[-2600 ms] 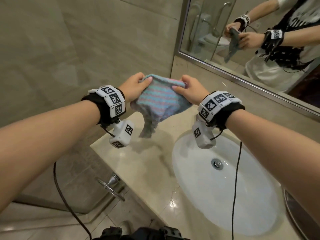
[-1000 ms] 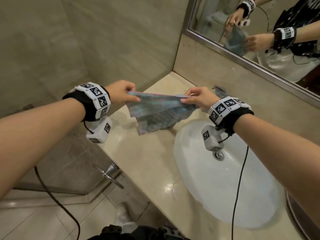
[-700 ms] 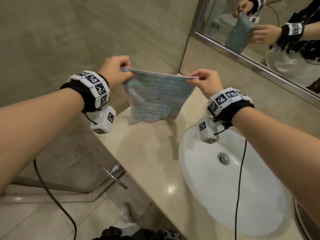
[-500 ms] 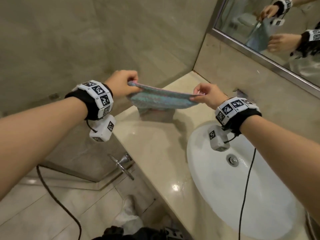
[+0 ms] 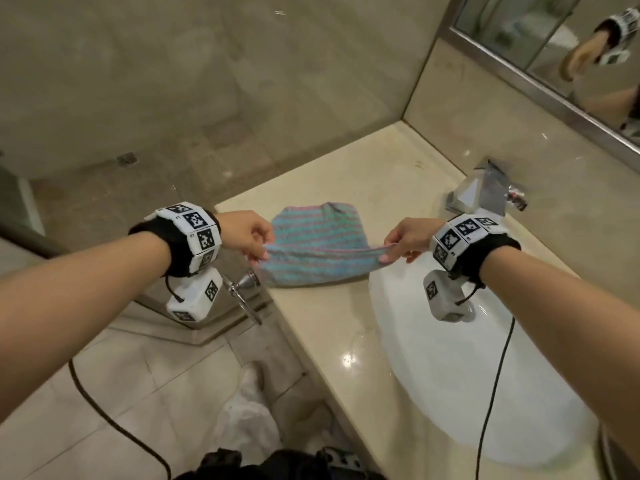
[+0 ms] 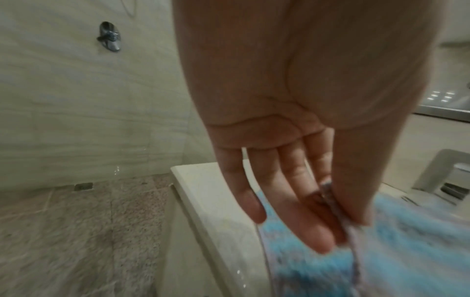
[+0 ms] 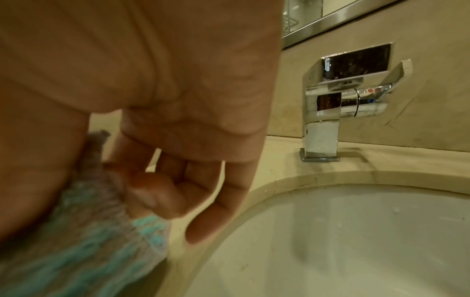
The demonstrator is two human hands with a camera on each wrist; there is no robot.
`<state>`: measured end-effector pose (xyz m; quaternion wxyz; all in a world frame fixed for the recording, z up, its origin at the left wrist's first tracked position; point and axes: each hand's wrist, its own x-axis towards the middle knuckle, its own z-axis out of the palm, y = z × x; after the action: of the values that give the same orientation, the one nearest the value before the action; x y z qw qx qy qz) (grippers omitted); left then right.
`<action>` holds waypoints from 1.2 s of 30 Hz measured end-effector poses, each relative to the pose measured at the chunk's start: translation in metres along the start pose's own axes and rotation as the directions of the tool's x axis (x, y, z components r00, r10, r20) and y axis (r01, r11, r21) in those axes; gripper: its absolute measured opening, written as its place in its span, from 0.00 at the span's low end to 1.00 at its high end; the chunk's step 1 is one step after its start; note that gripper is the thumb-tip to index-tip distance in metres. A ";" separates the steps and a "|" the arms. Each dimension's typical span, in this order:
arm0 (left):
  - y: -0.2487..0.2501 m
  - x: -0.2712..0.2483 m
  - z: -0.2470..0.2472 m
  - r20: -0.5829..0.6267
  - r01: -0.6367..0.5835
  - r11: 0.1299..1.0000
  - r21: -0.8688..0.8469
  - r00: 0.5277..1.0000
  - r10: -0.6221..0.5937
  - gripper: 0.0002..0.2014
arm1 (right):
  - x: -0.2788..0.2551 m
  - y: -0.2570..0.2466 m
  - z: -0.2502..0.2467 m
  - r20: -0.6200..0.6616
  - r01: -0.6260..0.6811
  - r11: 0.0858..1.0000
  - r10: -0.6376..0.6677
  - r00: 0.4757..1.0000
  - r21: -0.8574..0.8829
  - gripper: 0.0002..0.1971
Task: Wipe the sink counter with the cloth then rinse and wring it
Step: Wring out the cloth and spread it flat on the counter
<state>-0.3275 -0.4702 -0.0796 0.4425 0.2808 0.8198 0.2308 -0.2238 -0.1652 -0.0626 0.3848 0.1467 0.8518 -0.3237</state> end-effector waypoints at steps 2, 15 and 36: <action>0.002 0.006 -0.003 -0.092 0.022 1.000 -0.016 0.995 -0.023 0.10 | 0.001 0.000 0.000 -0.095 0.042 0.999 -0.038 0.995 0.034 0.06; -0.013 0.054 -0.016 -0.516 0.328 0.940 -0.093 0.792 -0.327 0.07 | 0.073 -0.027 -0.009 -0.574 0.137 0.989 -0.076 0.815 0.063 0.08; 0.011 0.093 -0.025 -0.241 0.062 0.939 0.339 0.970 0.023 0.18 | 0.091 -0.029 -0.025 -0.411 0.252 0.935 -0.133 0.902 0.251 0.15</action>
<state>-0.3877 -0.4036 -0.1160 0.2858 0.3156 0.8979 0.1119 -0.3126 -0.1705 -0.1058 0.1478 0.1783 0.8627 -0.4495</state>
